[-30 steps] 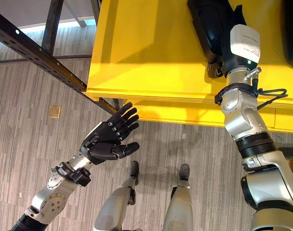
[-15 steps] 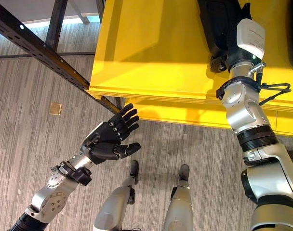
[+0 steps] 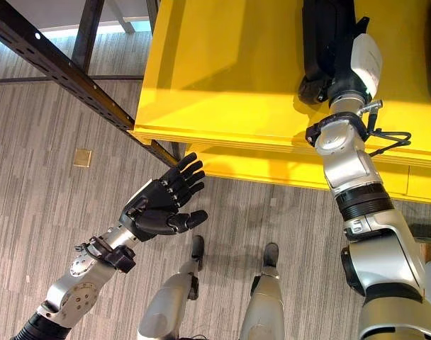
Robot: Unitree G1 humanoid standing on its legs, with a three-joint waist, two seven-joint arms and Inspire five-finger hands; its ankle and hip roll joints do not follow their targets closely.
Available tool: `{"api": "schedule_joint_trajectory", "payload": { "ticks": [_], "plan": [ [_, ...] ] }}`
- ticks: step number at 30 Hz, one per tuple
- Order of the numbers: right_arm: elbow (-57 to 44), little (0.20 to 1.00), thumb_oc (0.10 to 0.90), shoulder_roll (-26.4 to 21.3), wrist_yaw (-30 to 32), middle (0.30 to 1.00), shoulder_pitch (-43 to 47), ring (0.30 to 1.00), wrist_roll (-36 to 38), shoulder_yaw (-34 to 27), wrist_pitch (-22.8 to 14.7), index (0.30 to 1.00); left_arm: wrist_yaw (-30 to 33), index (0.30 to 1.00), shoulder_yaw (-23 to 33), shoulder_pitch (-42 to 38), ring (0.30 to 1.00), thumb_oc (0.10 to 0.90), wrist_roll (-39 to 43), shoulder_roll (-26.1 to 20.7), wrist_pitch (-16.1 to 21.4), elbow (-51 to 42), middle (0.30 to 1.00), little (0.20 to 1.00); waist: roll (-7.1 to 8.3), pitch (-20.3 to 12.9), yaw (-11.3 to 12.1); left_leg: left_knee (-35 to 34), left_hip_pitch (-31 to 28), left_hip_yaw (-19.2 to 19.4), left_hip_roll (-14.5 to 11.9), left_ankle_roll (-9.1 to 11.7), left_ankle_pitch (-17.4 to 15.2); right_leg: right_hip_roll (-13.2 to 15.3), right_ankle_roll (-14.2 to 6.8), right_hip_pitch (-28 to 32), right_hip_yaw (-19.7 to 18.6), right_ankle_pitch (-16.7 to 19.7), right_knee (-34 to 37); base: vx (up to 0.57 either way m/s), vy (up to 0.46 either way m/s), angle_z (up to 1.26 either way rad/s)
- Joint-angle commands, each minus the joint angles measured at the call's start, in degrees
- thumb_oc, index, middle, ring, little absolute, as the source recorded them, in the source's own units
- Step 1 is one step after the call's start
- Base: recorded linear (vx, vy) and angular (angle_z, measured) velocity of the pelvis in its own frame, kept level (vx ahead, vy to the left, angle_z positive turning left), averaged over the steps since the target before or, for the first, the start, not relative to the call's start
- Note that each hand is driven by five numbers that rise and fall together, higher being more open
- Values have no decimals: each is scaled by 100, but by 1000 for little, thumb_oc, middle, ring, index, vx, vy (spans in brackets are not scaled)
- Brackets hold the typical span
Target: Move parts from the plastic box to the shelf.
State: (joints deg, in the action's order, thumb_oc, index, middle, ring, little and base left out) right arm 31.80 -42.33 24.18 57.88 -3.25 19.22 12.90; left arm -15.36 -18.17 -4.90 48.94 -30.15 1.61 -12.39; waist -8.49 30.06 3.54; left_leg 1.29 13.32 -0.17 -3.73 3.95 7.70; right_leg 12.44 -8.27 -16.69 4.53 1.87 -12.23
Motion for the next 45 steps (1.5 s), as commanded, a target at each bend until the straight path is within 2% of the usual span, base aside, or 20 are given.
{"api": "schedule_joint_trajectory", "payload": {
  "ticks": [1, 4, 6, 12, 24, 32, 37, 38, 39, 43, 45],
  "plan": [
    [-317, 300, 400, -124, 436, 300, 1084, 300, -118, -99, -208, 300, -73, 1000, 121, -116, 1000, 900, -17, 81, 416, -823, 1000, 1000, 125, -59, 42, 695, 0, -27, -244, -40, -1045, 137, 161, 79, -270, -566, -194, 0, 0, 0],
    [-234, 300, 400, -96, 545, 300, 1023, 300, 170, -223, -300, 300, -70, 1000, 115, -131, 1000, 900, -31, 76, 410, -829, 1000, 1000, 124, -60, 38, 680, -10, -37, -244, -45, -1046, 136, 153, 100, -268, -557, -166, 0, 0, 0],
    [-194, 300, 400, -92, 513, 300, 1018, 300, 93, -264, -376, 300, -70, 1000, 109, -134, 1000, 900, -43, 74, 427, -812, 1000, 1000, 116, -69, 41, 680, -7, -45, -239, -43, -1046, 136, 150, 105, -265, -553, -155, 0, 0, 0],
    [-166, 300, 400, -35, 633, 300, 1033, 300, 403, -297, -372, 300, -24, 1000, 66, -153, 1000, 900, -56, 86, 472, -782, 1000, 1000, 85, -60, 28, 691, -13, -28, -220, -48, -1040, 141, 156, 118, -270, -554, -161, 0, 0, 0],
    [171, 300, 400, -19, 771, 300, 1151, 300, 1084, -513, -693, 300, 10, 1000, -17, -182, 1000, 900, -59, 108, 528, -737, 1000, 1000, -30, -43, 8, 699, 0, -33, -167, -52, -1051, 158, 158, 72, -301, -579, -201, 0, 5, 0],
    [307, 300, 400, -117, 478, 300, 1276, 300, 766, -383, -800, 300, 29, 1000, -43, -184, 1000, 900, -20, 94, 592, -691, 1000, 1000, -81, -27, 16, 704, 23, -40, -134, -56, -1045, 174, 164, 28, -306, -604, -255, 0, 0, 0],
    [259, 300, 400, -152, 329, 300, 1298, 300, 426, -252, -654, 300, 0, 1000, -31, -174, 1000, 900, -4, 68, 596, -686, 1000, 1000, -59, -31, 24, 713, 19, -43, -130, -63, -1049, 179, 158, 32, -303, -592, -254, 0, 0, 0],
    [251, 824, 775, -153, 224, 824, 1307, 824, 473, -186, -502, 824, -3, 1000, -29, -162, 1000, 900, 4, 61, 600, -690, 1000, 1000, -44, -33, 32, 698, 15, -42, -140, -67, -1041, 174, 155, 33, -297, -585, -249, 0, 0, 0],
    [263, 1000, 900, -165, 247, 1000, 1319, 1000, 252, -134, -481, 1000, -21, 1000, -14, -152, 1000, 900, 1, 49, 590, -692, 1000, 1000, -36, -35, 41, 692, 12, -49, -141, -69, -1040, 174, 155, 41, -292, -584, -242, 0, 0, 0],
    [364, 1000, 900, -259, 107, 1000, 1413, 1000, -222, 60, -453, 1000, -9, 1000, -23, -139, 1000, 900, 20, 26, 608, -697, 1000, 1000, -12, -40, 49, 711, 23, -56, -150, -74, -1040, 172, 154, 49, -284, -578, -246, 0, 0, 0],
    [352, 1000, 900, -328, -29, 1000, 1471, 1000, -468, 214, -281, 1000, -53, 1000, -22, -154, 1000, 900, 61, -1, 623, -683, 1000, 1000, 13, -45, 59, 717, 35, -59, -151, -72, -1042, 175, 146, 58, -269, -565, -227, 0, 0, 0]
  ]
}}
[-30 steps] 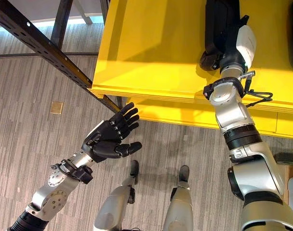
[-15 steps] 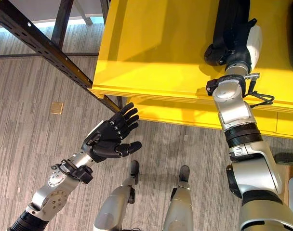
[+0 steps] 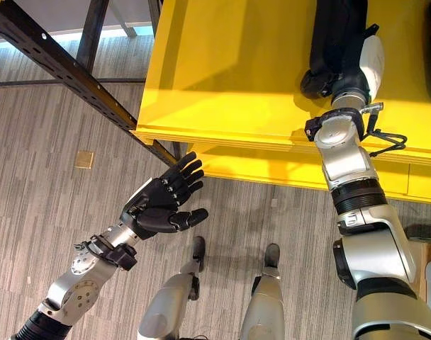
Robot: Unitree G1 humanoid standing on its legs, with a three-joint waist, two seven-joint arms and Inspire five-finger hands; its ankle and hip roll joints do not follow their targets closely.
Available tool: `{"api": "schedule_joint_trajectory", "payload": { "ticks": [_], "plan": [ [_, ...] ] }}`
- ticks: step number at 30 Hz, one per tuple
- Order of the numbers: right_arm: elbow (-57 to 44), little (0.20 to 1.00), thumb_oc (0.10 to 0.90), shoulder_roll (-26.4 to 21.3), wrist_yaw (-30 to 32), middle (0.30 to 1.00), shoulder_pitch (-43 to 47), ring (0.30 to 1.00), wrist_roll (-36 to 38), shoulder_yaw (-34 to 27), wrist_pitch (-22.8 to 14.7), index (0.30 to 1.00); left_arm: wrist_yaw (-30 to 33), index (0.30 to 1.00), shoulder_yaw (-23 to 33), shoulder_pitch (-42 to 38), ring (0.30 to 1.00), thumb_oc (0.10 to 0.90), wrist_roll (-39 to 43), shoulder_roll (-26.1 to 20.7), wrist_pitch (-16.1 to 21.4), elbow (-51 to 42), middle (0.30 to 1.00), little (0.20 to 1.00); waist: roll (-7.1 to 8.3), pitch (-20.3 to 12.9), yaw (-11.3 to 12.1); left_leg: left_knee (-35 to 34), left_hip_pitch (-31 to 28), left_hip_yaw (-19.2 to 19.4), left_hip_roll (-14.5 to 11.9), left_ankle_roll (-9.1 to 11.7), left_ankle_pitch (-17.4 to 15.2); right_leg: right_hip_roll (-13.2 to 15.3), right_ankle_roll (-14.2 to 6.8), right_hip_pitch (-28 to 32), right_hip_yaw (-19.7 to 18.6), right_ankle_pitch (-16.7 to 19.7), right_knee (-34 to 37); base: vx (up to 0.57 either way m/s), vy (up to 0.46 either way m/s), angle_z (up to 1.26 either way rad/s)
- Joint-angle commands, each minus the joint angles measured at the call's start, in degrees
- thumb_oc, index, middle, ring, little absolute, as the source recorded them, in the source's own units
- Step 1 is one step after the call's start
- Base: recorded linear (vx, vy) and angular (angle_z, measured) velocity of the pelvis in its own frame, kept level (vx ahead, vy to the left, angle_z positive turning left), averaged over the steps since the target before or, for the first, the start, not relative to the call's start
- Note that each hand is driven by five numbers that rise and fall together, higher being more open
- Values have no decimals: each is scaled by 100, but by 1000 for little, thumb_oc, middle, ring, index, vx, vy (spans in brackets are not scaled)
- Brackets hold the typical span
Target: Move parts from the plastic box to the shelf.
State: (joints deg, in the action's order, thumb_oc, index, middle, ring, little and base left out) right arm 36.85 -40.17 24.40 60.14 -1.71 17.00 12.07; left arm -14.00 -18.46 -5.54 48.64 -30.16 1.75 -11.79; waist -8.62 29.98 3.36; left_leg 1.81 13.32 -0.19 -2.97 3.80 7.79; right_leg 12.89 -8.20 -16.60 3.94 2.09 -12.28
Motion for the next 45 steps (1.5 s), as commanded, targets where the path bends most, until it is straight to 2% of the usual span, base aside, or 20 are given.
{"api": "schedule_joint_trajectory", "payload": {
  "ticks": [1, 4, 8, 14, 16, 20, 21, 23, 25, 28, 31, 37, 45],
  "plan": [
    [-135, 1000, 900, -562, -69, 1000, 1263, 1000, -625, 479, -205, 1000, -203, 1000, 7, -89, 1000, 900, 85, -4, 611, -741, 1000, 1000, 33, -36, 81, 662, 34, -56, -228, -58, -1051, 129, 138, 56, -205, -584, -213, -20, -37, 0],
    [-138, 1000, 900, -632, -128, 1000, 1315, 1000, -719, 661, -89, 1000, -255, 1000, 5, -79, 1000, 900, 78, -8, 622, -744, 1000, 1000, 69, -37, 86, 651, 33, -53, -242, -58, -1044, 121, 133, 70, -194, -562, -184, -10, -21, 0],
    [-74, 1000, 900, -703, -295, 1000, 1316, 1000, -1267, 821, -34, 1000, -278, 1000, 21, -78, 1000, 900, 88, -34, 589, -771, 1000, 1000, 124, -38, 102, 663, 36, -61, -263, -57, -1047, 113, 131, 98, -165, -555, -167, -10, -27, 0],
    [90, 1000, 900, -771, -183, 1000, 1298, 1000, -967, 951, 283, 1000, -345, 1000, 12, -60, 1000, 900, 90, -60, 614, -774, 1000, 1000, 172, -44, 104, 656, 19, -48, -303, -59, -1036, 101, 138, 147, -128, -538, -131, -2, -8, 1],
    [166, 1000, 900, -776, -63, 1000, 1290, 1000, -1008, 922, 219, 1000, -367, 1000, 11, -59, 1000, 900, 104, -63, 620, -785, 1000, 1000, 174, -45, 106, 638, 3, -46, -302, -66, -1030, 102, 139, 174, -123, -529, -101, -2, -8, 6],
    [371, 1000, 900, -857, -195, 1000, 1383, 1000, -1738, 1022, 286, 1000, -387, 1000, 15, -80, 1000, 900, 117, -90, 578, -794, 1000, 1000, 188, -64, 132, 643, 15, -60, -302, -59, -1036, 105, 138, 199, -86, -531, -80, -2, -2, 1],
    [443, 1000, 900, -908, -346, 1000, 1413, 1000, -2041, 1106, 330, 1000, -395, 1000, 15, -78, 1000, 900, 118, -97, 586, -794, 1000, 1000, 197, -67, 140, 653, 26, -69, -302, -58, -1038, 104, 138, 200, -78, -535, -85, 0, 0, 0],
    [509, 1000, 900, -954, -379, 1000, 1434, 1000, -2191, 1204, 293, 1000, -410, 1000, 16, -77, 1000, 900, 114, -97, 596, -785, 1000, 1000, 202, -67, 147, 658, 37, -71, -300, -62, -1036, 101, 139, 196, -73, -535, -90, 0, 0, 0],
    [583, 1000, 900, -1162, -621, 1000, 1494, 1000, -2747, 1540, 229, 1000, -462, 1000, 31, -53, 1000, 900, 128, -133, 647, -757, 1000, 1000, 235, -79, 161, 654, 54, -71, -306, -59, -1023, 103, 127, 207, -52, -527, -73, 0, 0, 0],
    [585, 1000, 900, -1329, -742, 1000, 1490, 1000, -2996, 1795, 166, 1000, -524, 1000, 68, -13, 1000, 900, 135, -154, 651, -750, 1000, 1000, 265, -100, 170, 646, 59, -64, -323, -57, -1008, 107, 120, 228, -37, -516, -46, 0, 0, 0],
    [623, 1000, 900, -1419, -687, 1000, 1398, 1000, -2921, 1982, 240, 1000, -615, 1000, 109, 27, 1000, 900, 150, -174, 648, -744, 1000, 1000, 287, -107, 182, 633, 58, -52, -345, -68, -986, 105, 110, 241, -22, -491, -19, -9, -22, 1],
    [843, 1000, 900, -1514, -595, 1000, 1456, 1000, -3519, 2180, 77, 1000, -832, 1000, 188, 55, 1000, 900, 255, -258, 587, -717, 1000, 1000, 309, -122, 238, 639, 69, -62, -354, -80, -979, 97, 100, 291, 23, -466, 44, -4, -12, 0],
    [743, 1000, 900, -1587, -620, 1000, 1333, 1000, -3322, 2245, 180, 1000, -995, 1000, 241, 122, 1000, 900, 261, -285, 572, -752, 1000, 1000, 340, -128, 260, 643, 90, -58, -356, -96, -966, 86, 100, 320, 46, -463, 70, -1, -5, 3]
  ]
}}
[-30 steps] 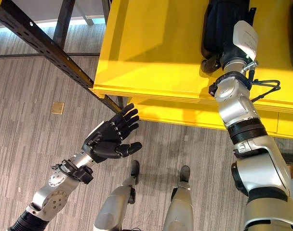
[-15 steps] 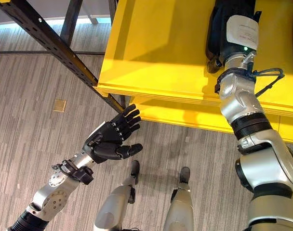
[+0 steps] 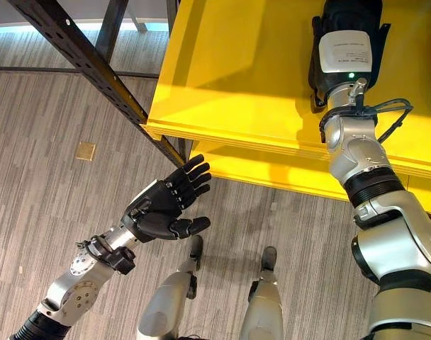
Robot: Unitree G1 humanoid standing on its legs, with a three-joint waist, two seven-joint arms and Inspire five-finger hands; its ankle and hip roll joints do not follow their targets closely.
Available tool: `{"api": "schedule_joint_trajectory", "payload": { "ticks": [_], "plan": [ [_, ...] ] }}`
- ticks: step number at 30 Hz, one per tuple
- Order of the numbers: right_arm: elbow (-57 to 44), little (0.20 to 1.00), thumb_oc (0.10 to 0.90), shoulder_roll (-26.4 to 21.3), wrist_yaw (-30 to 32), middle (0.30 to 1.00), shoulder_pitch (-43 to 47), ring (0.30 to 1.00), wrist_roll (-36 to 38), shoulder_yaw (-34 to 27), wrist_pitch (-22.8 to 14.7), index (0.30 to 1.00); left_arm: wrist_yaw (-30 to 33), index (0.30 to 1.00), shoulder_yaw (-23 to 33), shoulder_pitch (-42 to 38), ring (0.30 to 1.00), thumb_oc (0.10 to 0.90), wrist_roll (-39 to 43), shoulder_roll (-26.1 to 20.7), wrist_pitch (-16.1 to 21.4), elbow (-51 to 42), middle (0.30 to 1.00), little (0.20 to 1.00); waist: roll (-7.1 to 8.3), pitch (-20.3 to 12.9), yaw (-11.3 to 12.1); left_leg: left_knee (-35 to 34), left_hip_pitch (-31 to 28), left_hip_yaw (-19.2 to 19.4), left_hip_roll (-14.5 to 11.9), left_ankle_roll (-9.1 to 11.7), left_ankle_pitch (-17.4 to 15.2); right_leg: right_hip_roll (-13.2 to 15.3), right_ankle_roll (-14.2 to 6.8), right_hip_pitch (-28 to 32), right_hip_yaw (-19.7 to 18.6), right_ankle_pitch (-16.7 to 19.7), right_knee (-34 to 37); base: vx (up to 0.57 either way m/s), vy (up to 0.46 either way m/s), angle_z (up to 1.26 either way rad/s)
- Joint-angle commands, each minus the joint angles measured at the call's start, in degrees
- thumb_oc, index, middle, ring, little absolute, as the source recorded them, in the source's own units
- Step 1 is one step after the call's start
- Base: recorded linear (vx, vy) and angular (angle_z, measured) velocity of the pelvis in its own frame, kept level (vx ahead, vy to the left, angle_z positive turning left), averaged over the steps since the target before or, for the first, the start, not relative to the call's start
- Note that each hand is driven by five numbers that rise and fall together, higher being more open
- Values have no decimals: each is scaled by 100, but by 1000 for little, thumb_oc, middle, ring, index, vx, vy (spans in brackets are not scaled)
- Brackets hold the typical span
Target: Move parts from the plastic box to the shelf.
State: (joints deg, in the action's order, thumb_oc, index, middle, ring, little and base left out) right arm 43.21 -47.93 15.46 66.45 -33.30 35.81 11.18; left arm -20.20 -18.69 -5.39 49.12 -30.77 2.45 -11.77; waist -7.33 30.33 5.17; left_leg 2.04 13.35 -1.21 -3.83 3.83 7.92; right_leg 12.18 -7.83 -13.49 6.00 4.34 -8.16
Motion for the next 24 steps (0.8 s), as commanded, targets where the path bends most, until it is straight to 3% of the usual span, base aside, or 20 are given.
{"api": "schedule_joint_trajectory", "payload": {
  "ticks": [1, 13, 24],
  "plan": [
    [68, 1000, 900, -806, 325, 1000, 663, 1000, -107, 312, 310, 1000, -386, 1000, 287, 96, 1000, 900, 227, -232, 476, -770, 1000, 1000, 214, -163, 75, 626, 92, 57, -273, -102, -983, 158, 61, 14, -160, -688, -335, 0, 0, 0],
    [-190, 1000, 900, -738, 910, 1000, 353, 1000, -245, -147, 627, 1000, -336, 1000, 290, 51, 1000, 900, 285, -208, 482, -816, 1000, 1000, 174, -156, -3, 608, 85, 99, -263, -119, -996, 139, 72, 2, -196, -686, -317, 0, 0, 0],
    [-1044, 1000, 900, -714, 664, 1000, -137, 1000, -290, -632, 707, 1000, -266, 1000, 384, 103, 1000, 900, 298, -150, 439, -873, 1000, 1000, 183, -173, -140, 593, 29, 170, -263, -127, -1023, 137, 83, -24, -275, -689, -340, 2, 5, -1]
  ]
}}
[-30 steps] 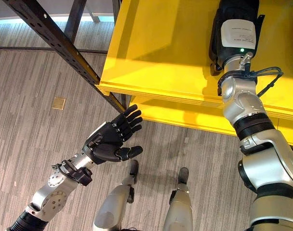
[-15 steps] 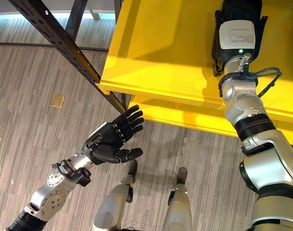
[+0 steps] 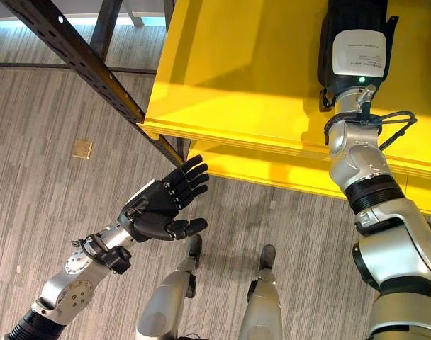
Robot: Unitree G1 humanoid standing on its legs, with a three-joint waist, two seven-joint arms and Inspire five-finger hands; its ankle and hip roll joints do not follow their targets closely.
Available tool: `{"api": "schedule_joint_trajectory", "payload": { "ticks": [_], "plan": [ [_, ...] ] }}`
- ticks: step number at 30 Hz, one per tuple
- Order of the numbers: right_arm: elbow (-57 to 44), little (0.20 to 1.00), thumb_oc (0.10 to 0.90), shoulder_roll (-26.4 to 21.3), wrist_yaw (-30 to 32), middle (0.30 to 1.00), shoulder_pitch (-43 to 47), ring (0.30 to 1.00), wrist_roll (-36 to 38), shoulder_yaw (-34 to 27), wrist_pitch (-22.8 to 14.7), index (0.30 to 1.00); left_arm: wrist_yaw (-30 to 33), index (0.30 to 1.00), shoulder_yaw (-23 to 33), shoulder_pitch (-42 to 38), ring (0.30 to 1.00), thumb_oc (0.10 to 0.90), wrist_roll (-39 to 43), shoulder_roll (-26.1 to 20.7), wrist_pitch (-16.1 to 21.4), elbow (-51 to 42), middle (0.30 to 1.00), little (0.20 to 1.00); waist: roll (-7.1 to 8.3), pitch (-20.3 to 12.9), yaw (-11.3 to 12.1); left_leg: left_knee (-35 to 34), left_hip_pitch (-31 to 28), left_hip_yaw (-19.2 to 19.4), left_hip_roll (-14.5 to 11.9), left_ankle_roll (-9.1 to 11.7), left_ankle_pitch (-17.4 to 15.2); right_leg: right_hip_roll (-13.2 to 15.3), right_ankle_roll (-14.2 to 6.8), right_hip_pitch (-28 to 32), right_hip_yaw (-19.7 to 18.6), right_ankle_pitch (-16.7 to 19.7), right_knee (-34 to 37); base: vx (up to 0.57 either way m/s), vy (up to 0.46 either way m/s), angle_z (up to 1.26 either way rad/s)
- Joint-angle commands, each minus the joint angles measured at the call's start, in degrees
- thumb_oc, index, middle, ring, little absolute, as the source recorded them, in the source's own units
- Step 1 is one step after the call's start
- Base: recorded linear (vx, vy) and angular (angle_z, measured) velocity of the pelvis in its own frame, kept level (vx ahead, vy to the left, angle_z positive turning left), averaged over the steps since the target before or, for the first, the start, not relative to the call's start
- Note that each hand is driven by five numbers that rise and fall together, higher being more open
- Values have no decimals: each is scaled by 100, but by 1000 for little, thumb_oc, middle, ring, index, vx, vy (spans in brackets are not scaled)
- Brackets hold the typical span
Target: Move parts from the plastic box to the shelf.
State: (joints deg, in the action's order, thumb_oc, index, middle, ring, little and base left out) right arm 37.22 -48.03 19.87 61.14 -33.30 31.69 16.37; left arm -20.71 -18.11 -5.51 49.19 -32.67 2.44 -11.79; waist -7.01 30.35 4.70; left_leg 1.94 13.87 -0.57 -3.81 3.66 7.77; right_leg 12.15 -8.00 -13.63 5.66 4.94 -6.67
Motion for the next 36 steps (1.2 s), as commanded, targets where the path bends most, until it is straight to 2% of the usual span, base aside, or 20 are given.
{"api": "schedule_joint_trajectory", "payload": {
  "ticks": [1, 10, 17, 24, 36],
  "plan": [
    [-592, 1000, 900, -714, 78, 1000, 332, 1000, -289, -264, 231, 1000, -196, 1000, 340, 132, 1000, 900, 278, 41, 461, -876, 1000, 1000, 153, -172, -115, 608, -24, 118, -267, -109, -1012, 140, 98, -21, -252, -751, -498, 0, 20, -5],
    [-1548, 1000, 900, -673, -458, 1000, -218, 1000, -451, -583, 260, 1000, -144, 1000, 472, 217, 1000, 900, 278, 64, 431, -956, 1000, 1000, 188, -174, -230, 599, -45, 183, -272, -120, -1027, 122, 99, -51, -325, -752, -504, 0, 3, -1],
    [-1935, 1000, 900, -561, -564, 1000, -450, 1000, -604, -699, 135, 1000, -121, 1000, 496, 200, 1000, 900, 277, 89, 448, -958, 1000, 1000, 197, -153, -287, 620, -39, 215, -272, -129, -1031, 108, 106, -86, -361, -749, -526, 0, 0, 0],
    [-2291, 1000, 900, -485, -291, 1000, -627, 1000, -818, -811, -38, 1000, -76, 1000, 533, 225, 1000, 900, 302, 108, 480, -971, 1000, 1000, 201, -186, -325, 571, -90, 247, -263, -139, -1033, 102, 105, -61, -378, -732, -482, -2, 8, -2],
    [-3482, 1000, 900, -538, 307, 1000, -1129, 1000, -1649, -1232, -275, 1000, -44, 1000, 593, 376, 1000, 900, 368, 87, 529, -1054, 1000, 1000, 217, -297, -419, 491, -169, 299, -256, -143, -1047, 85, 78, 1, -445, -697, -352, -4, 8, -3]
  ]
}}
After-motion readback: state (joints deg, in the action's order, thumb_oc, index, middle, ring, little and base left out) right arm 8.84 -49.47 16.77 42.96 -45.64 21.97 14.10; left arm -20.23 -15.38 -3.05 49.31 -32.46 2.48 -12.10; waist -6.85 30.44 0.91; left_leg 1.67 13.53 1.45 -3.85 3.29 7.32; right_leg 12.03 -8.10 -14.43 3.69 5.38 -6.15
